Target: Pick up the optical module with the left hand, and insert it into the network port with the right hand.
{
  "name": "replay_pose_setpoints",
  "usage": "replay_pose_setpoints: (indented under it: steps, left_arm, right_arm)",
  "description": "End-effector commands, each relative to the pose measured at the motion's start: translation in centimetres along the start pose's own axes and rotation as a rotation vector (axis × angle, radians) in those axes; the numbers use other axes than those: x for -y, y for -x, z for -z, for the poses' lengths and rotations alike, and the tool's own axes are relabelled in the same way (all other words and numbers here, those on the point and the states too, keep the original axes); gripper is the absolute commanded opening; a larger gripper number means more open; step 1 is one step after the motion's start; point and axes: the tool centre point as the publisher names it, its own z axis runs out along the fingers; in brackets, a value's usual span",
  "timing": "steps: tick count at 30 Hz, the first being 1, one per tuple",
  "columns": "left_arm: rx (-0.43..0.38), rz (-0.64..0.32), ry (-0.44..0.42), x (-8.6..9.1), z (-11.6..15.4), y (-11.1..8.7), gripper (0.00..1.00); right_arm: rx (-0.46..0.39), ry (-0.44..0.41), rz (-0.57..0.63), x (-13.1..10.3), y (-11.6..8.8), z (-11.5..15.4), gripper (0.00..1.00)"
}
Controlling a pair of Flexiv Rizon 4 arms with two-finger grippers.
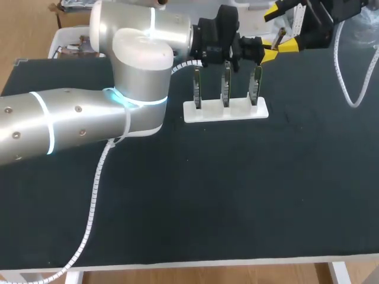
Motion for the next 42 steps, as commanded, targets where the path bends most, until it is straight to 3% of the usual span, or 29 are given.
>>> replay_pose_setpoints:
  steps: [1, 21, 22, 24, 25, 27, 29, 42]
  left_arm:
    - [-0.002, 0.000, 0.003, 0.11, 0.06, 0.04, 0.00]
    - [-0.002, 0.000, 0.003, 0.11, 0.06, 0.04, 0.00]
    - [-0.002, 0.000, 0.003, 0.11, 0.06, 0.04, 0.00]
    - [-0.002, 0.000, 0.003, 0.11, 0.06, 0.04, 0.00]
    - [-0.002, 0.000, 0.003, 0.11, 0.06, 0.04, 0.00]
    - [-0.002, 0.000, 0.003, 0.11, 0.06, 0.04, 0.00]
    - [-0.002, 0.000, 0.003, 0.11, 0.06, 0.04, 0.00]
    - [-0.002, 0.000, 0.003, 0.11, 0.06, 0.04, 0.00]
  right_arm:
    - [-0.004, -0.006, 0.000, -0.26, 0.13, -0.06, 1.00]
    - [-0.004, -0.006, 0.000, -0.26, 0.13, -0.06, 1.00]
    - [-0.004, -0.006, 0.000, -0.26, 0.13, -0.06, 0.66]
    - [-0.004, -0.006, 0.000, -0.26, 0.13, -0.06, 0.16]
    - [-0.004, -0.006, 0.000, -0.26, 0.13, -0.06, 0.00]
    - [-0.004, -0.006, 0.000, -0.26, 0.13, -0.06, 0.04]
    - [-0.004, -0.006, 0.000, -0.26, 0.13, -0.06, 0.00]
    - [-0.004, -0.006, 0.000, -0.26, 0.13, -0.06, 0.00]
